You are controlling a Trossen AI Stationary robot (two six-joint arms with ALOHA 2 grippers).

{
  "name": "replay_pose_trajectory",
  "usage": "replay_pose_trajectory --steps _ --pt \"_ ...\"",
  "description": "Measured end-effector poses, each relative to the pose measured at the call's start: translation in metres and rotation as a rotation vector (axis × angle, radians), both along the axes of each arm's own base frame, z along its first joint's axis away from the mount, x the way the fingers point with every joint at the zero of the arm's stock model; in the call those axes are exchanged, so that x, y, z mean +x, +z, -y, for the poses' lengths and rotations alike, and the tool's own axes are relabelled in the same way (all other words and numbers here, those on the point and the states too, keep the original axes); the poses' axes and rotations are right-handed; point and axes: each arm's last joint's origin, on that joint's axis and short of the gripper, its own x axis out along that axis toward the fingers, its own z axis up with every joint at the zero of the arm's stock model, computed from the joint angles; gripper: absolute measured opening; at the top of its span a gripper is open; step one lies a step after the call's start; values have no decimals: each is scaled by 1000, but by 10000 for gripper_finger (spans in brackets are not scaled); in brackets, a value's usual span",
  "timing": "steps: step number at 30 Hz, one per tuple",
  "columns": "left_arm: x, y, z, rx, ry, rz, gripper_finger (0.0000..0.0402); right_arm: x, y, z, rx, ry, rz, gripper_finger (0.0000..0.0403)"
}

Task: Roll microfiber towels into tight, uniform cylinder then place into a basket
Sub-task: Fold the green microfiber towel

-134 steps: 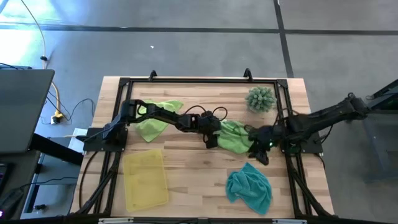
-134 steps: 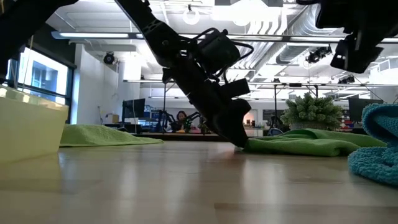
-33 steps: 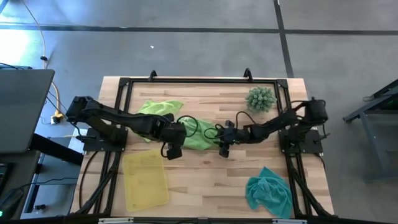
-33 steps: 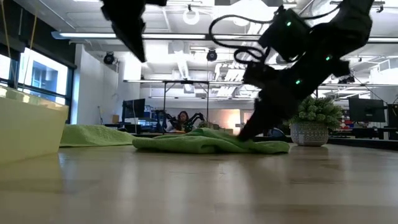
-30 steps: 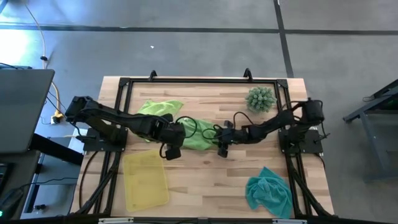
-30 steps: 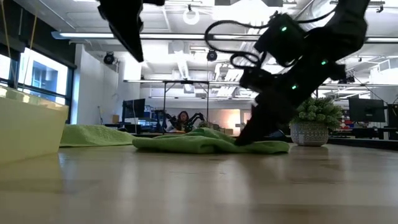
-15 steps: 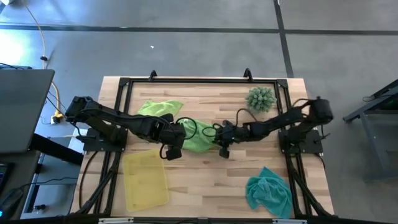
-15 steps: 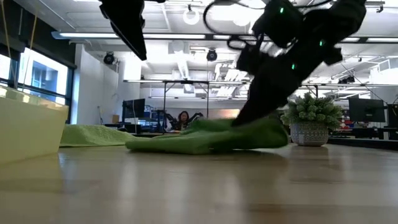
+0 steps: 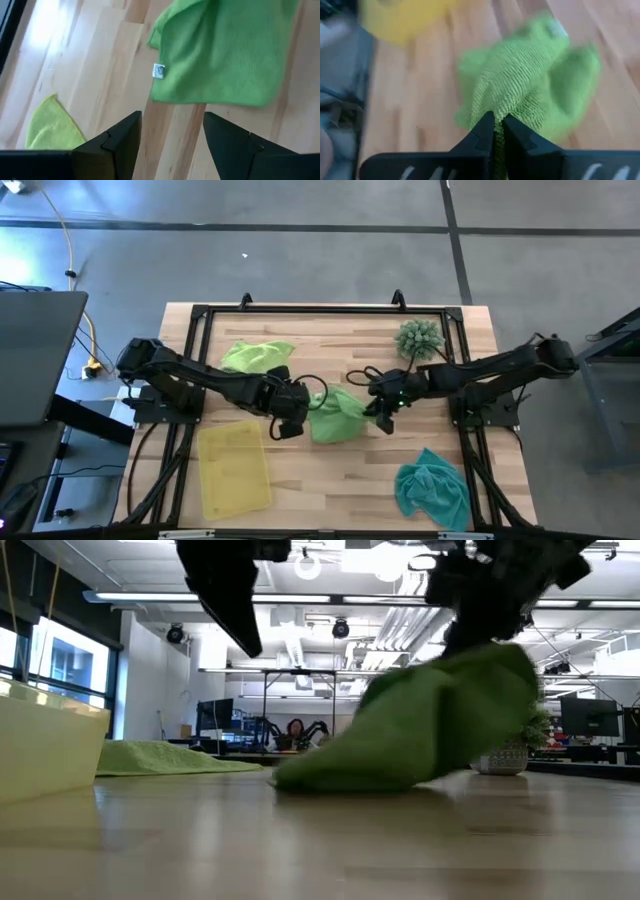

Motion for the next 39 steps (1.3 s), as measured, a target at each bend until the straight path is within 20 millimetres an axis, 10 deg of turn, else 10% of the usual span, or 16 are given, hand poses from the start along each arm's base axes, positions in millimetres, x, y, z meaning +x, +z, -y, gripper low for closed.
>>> replay_pose_trajectory --steps 14,21,39 --pt "56 -90 6 1 -120 -55 204 -9 -11 -3 -91 -67 -158 134" --pt "67 -104 5 -27 -122 7 204 -20 8 0 -84 -64 -183 177" --pt "-31 -113 -14 -87 -20 285 157 -3 4 -5 -198 -218 -35 172"
